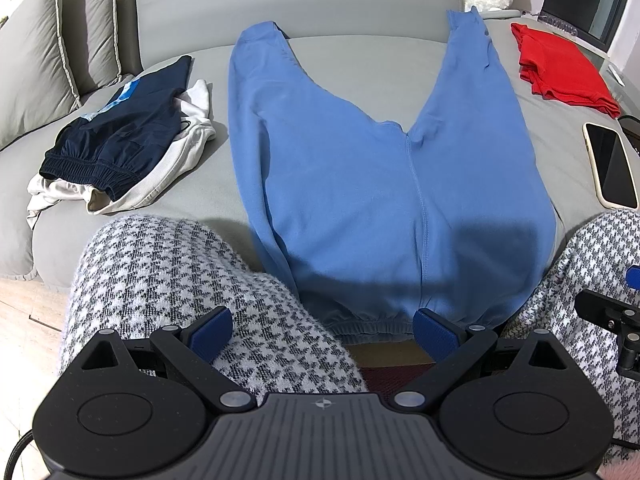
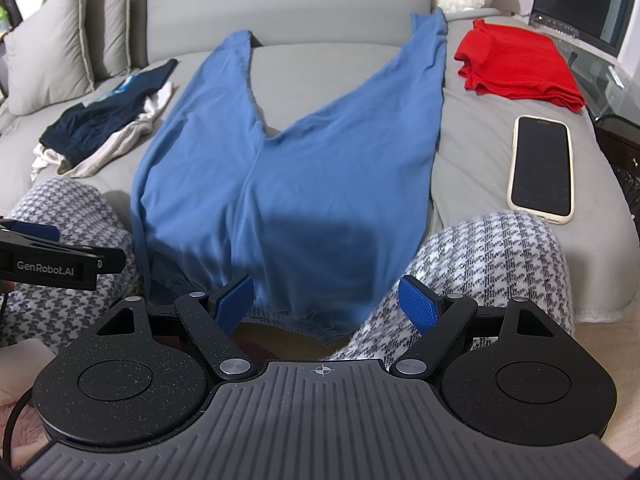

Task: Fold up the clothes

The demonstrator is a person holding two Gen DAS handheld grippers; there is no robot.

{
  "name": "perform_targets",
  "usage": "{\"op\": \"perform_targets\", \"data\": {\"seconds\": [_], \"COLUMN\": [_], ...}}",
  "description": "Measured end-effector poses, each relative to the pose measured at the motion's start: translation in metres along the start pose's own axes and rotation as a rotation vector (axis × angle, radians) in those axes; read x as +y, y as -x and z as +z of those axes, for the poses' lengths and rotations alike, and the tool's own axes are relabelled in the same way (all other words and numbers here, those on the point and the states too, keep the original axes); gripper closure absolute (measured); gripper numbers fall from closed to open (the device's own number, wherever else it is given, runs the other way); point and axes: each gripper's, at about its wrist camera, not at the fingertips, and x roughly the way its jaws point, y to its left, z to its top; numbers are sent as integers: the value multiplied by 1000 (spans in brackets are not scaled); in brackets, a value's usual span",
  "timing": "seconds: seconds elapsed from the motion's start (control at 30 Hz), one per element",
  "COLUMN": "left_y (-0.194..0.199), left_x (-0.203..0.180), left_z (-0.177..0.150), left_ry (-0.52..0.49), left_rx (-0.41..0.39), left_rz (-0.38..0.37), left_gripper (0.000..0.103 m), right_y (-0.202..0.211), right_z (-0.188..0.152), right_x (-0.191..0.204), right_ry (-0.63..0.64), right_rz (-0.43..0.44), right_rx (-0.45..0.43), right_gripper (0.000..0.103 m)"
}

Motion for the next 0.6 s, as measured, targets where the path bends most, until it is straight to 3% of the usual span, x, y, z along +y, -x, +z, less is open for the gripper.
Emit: {"op": "perform_targets", "data": {"seconds": [0.6], "left_y": [0], "left_x": [-2], "left_z": [1], "left_ry": [-4], "left_rx": [3], "left_rz": [2], "left_gripper": [4], "right_y": [-1], "right_z": [1], "right_x": [0], "right_ry": [2], "right_rz": [-2], "right_rx": [4], "right_gripper": [19]}}
